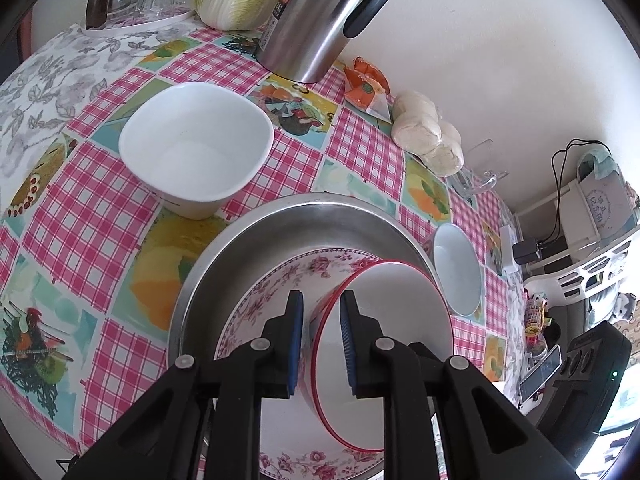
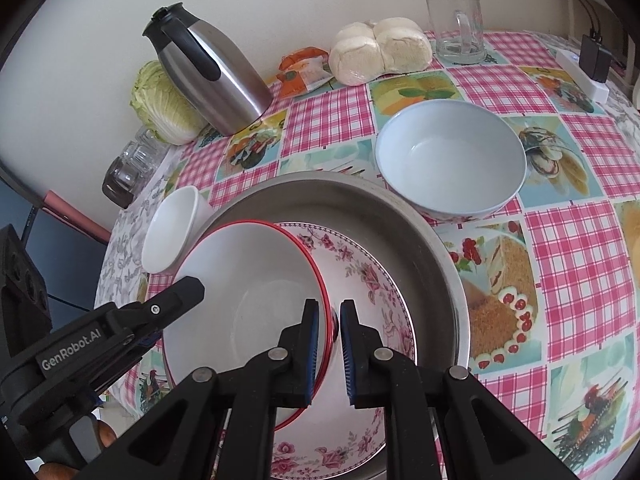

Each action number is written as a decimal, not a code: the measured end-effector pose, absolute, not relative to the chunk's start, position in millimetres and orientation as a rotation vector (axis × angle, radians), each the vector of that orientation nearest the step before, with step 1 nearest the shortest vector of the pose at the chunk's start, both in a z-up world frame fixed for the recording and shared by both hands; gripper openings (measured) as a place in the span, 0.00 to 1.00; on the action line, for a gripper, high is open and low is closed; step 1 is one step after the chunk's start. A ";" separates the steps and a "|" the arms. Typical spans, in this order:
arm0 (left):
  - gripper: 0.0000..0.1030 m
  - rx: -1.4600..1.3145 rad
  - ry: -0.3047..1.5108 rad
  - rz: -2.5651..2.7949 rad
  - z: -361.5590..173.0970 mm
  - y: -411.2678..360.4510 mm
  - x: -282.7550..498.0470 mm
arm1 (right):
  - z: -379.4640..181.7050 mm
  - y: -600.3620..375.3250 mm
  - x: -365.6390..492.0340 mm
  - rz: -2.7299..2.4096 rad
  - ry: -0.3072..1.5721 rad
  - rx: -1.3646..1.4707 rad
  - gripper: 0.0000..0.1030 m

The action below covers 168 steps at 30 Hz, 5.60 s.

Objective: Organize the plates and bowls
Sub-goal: 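Lower the red-rimmed bowl onto the floral plate inside the basin, then open both grippers and withdraw them from the bowl, then move both grippers over to the white square bowl beside the basin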

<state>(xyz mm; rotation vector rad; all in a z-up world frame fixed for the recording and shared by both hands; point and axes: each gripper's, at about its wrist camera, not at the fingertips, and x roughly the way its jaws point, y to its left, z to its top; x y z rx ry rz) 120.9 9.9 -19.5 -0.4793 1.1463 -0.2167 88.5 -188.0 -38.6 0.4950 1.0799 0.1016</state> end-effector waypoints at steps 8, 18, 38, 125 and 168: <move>0.28 -0.456 1.128 -0.182 -10.4 14.7 116.5 | -33.9 -194.3 85.9 0.083 1.086 0.499 0.18; 0.45 -0.430 1.083 -0.166 4.4 20.6 109.9 | -15.7 -198.8 78.9 0.068 1.049 0.489 0.35; 0.82 -0.355 1.058 -0.028 8.5 31.6 103.3 | -11.4 -209.7 74.5 -0.003 1.033 0.479 0.80; 1.00 -0.639 0.904 0.222 -14.2 201.9 157.4 | 68.4 -128.6 135.7 -0.113 0.931 0.290 1.00; 0.83 -0.811 1.025 0.091 -74.6 221.8 188.3 | 6.7 -29.8 226.2 -0.022 1.090 0.197 0.77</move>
